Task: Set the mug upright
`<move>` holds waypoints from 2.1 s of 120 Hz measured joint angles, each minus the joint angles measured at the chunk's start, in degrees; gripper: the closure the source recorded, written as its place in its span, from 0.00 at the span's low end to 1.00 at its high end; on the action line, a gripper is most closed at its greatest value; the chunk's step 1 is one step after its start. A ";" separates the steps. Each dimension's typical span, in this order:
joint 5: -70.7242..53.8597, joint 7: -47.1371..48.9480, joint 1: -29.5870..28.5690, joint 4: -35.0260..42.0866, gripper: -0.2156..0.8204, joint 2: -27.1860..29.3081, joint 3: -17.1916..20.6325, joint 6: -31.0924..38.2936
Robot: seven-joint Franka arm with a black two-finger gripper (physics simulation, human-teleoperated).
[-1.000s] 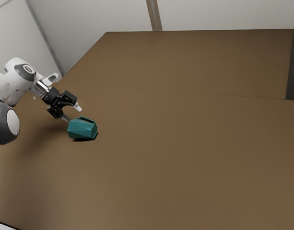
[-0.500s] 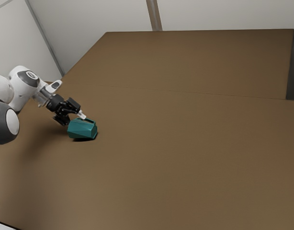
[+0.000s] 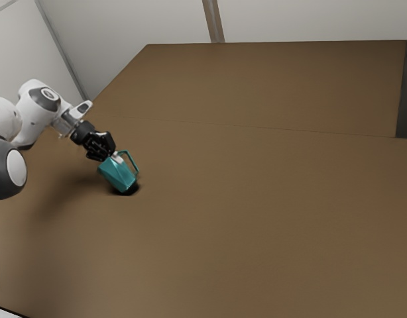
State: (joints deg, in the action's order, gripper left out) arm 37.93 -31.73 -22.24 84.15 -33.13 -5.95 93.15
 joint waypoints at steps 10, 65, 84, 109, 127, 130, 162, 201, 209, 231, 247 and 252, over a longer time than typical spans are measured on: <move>-0.09 0.37 0.28 0.09 0.93 0.44 0.27 -0.01; -5.80 3.95 5.23 4.41 0.95 9.28 1.62 1.75; -14.11 7.47 12.04 15.24 0.96 20.78 3.69 6.96; -31.44 15.46 25.09 29.41 0.96 32.96 6.03 18.05; -39.47 22.55 32.19 33.43 0.96 36.00 7.52 22.68; -40.67 23.76 32.27 34.27 0.96 36.48 7.83 23.48; -45.20 36.23 26.06 44.21 0.97 42.82 8.55 31.91; -40.95 49.97 27.52 50.85 0.97 42.90 9.55 39.32; -40.59 52.08 27.51 51.66 0.97 41.71 9.55 41.24; -40.30 56.76 27.12 52.42 0.97 38.86 9.53 45.65; -40.44 59.35 27.00 52.43 0.97 37.71 9.47 47.49; -40.46 60.05 26.96 52.39 0.97 37.47 9.51 47.86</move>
State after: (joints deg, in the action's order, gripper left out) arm -2.53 28.33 4.72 136.55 4.34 3.56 141.01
